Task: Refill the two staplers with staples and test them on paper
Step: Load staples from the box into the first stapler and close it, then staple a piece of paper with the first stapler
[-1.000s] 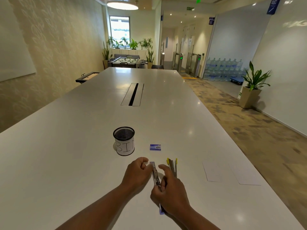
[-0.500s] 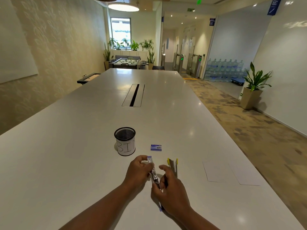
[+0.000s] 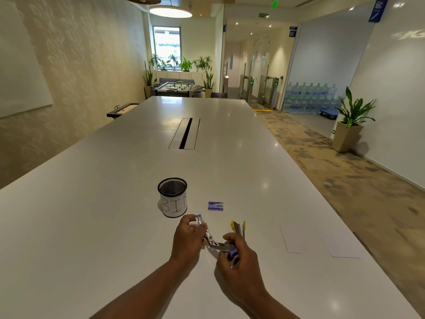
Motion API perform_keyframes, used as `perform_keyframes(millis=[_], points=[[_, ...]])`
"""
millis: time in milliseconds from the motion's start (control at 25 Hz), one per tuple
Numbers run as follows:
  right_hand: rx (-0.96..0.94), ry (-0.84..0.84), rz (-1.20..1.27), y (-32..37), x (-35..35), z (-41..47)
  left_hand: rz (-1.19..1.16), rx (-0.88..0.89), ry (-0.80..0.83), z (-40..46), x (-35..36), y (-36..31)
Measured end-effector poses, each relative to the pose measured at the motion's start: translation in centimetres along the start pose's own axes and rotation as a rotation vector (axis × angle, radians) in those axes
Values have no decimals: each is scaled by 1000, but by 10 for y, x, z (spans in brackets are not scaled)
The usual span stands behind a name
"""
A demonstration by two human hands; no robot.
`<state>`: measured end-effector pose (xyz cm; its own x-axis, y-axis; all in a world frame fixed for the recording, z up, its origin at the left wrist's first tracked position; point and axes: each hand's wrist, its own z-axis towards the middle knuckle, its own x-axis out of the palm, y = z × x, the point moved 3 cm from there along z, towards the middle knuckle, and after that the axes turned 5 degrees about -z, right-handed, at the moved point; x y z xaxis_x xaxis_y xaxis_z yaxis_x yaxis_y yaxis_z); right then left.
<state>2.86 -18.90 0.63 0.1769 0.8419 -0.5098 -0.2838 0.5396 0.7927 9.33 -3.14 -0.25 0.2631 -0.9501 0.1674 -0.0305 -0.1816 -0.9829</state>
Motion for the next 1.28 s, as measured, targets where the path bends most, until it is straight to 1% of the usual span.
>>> perform_keyframes(millis=[120,240,320,440,600,720,840,1000,1120,1280], points=[[-20,3,-16,-1,3,3,12,-5,108,-5,3,-2],[-16,11,-54,-6,7,6,-21,-50,233,-12,4,-7],[-16,48,-103,-6,10,7,-45,-89,301,-16,4,-10],[-43,116,-125,-1,12,5,-78,-141,355,-17,3,-11],[7,157,-59,-5,12,6,-75,-133,425,-21,4,-10],[-27,176,-48,-1,9,5,-67,-136,447,-20,4,-8],[-12,159,-28,3,7,5,-43,-147,470,-17,2,-8],[13,159,-91,3,7,4,59,-104,511,-16,0,-9],[21,143,-75,3,6,7,77,-121,452,-16,-1,-5],[2,166,-95,4,8,8,43,-40,395,-14,-1,-1]])
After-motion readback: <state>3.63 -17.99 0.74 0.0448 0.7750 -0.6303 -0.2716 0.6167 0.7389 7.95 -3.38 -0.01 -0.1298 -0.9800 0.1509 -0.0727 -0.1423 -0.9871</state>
